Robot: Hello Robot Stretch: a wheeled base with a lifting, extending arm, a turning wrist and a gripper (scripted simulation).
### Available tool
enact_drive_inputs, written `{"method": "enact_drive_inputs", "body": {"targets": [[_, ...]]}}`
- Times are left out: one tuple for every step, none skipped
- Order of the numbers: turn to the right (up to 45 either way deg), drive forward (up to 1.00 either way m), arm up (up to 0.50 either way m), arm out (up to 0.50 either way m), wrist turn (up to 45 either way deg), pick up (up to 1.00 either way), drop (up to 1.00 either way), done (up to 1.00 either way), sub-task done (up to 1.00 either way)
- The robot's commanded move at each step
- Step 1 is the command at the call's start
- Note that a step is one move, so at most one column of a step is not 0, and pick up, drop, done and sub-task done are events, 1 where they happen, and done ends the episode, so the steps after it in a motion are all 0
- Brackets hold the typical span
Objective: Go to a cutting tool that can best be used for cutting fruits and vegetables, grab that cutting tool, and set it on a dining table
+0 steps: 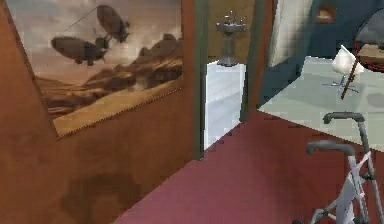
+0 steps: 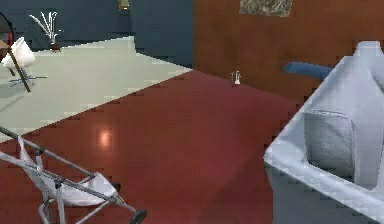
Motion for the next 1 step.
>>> {"method": "enact_drive_inputs", "body": {"targets": [[0.0, 0.4, 0.0, 0.0, 0.0, 0.0, 0.0, 0.0, 0.0]]}}
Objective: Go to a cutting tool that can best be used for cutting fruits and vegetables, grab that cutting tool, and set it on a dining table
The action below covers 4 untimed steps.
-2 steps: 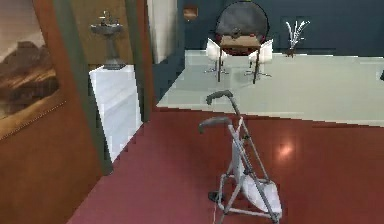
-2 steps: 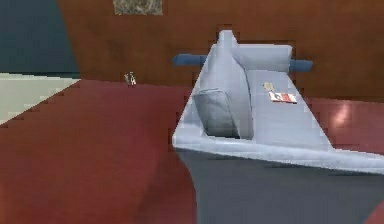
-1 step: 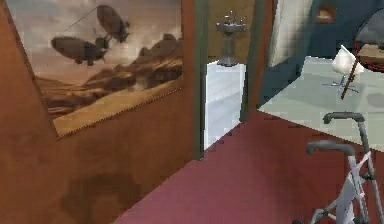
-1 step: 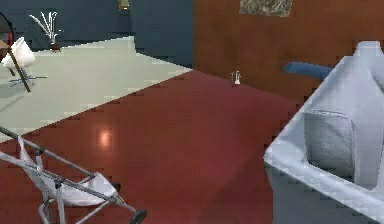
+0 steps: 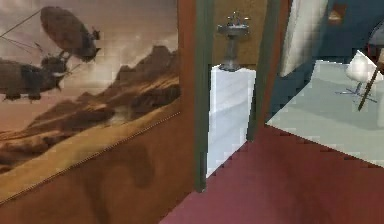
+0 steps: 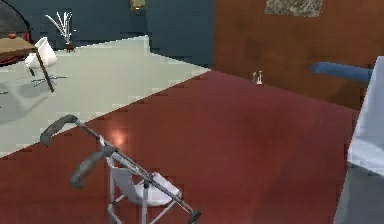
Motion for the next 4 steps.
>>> {"method": "enact_drive_inputs", "body": {"targets": [[12.0, 0.0, 0.0, 0.0, 0.0, 0.0, 0.0, 0.0, 0.0], [0.0, 0.35, 0.0, 0.0, 0.0, 0.0, 0.0, 0.0, 0.0], [27.0, 0.0, 0.0, 0.0, 0.0, 0.0, 0.0, 0.0, 0.0], [0.0, 0.7, 0.0, 0.0, 0.0, 0.0, 0.0, 0.0, 0.0]]}}
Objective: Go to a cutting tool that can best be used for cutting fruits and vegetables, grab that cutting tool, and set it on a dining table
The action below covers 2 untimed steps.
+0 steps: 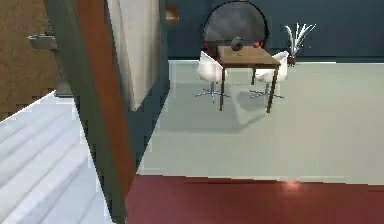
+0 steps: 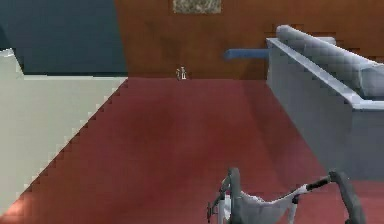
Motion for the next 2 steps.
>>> {"method": "enact_drive_inputs", "body": {"targets": [[36.0, 0.0, 0.0, 0.0, 0.0, 0.0, 0.0, 0.0, 0.0], [0.0, 1.0, 0.0, 0.0, 0.0, 0.0, 0.0, 0.0, 0.0]]}}
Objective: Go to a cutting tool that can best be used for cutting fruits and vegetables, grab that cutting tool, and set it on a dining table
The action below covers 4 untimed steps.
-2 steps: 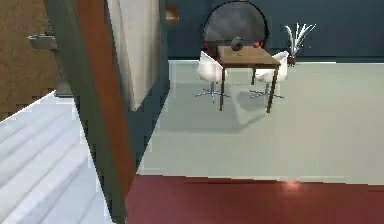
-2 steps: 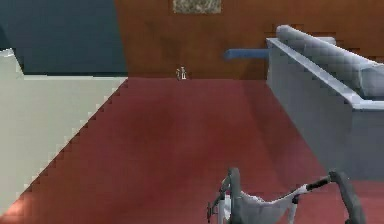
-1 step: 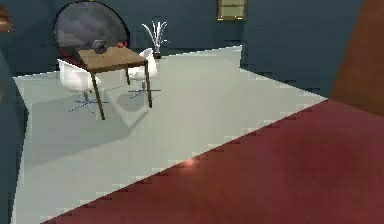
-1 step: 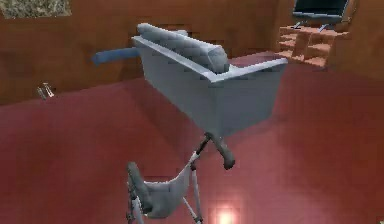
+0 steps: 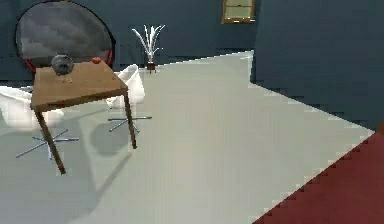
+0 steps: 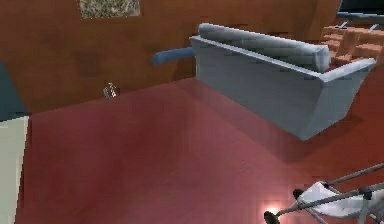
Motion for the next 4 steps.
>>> {"method": "enact_drive_inputs", "body": {"targets": [[0.0, 1.0, 0.0, 0.0, 0.0, 0.0, 0.0, 0.0, 0.0], [0.0, 1.0, 0.0, 0.0, 0.0, 0.0, 0.0, 0.0, 0.0], [6.0, 0.0, 0.0, 0.0, 0.0, 0.0, 0.0, 0.0, 0.0], [0.0, 0.45, 0.0, 0.0, 0.0, 0.0, 0.0, 0.0, 0.0]]}}
